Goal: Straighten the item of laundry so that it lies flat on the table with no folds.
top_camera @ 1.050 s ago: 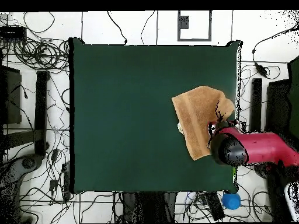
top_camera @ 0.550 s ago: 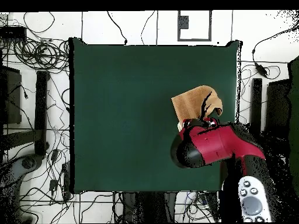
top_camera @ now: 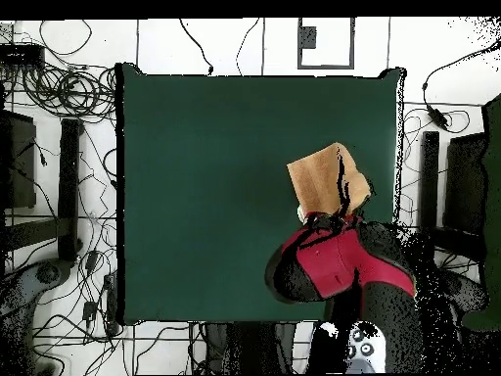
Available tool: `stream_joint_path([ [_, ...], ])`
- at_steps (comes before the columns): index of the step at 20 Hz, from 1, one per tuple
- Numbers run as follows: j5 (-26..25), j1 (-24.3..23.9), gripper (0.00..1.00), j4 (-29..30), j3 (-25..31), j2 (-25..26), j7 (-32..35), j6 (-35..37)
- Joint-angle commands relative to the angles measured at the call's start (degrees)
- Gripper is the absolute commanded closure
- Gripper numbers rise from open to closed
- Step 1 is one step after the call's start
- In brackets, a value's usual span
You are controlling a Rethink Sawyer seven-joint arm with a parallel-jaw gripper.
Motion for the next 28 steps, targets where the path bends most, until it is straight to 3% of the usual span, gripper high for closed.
stream_joint_path([
  [1, 0.8, 6.1, 1.0, -0.8, -6.6, -1.1, 14.2, 6.9],
  [6, 5.4, 13.2, 1.0, -1.2, -9.9, -4.4, 13.0, 17.1],
  [11, 5.7, 18.6, 1.0, -2.7, -12.9, -3.7, 14.2, 22.8],
  [19, 15.5, 20.7, 1.0, -2.1, -12.5, -1.6, 17.4, 26.5],
  [28, 17.4, 22.8, 1.0, -2.3, -15.7, -0.3, 16.9, 25.0],
])
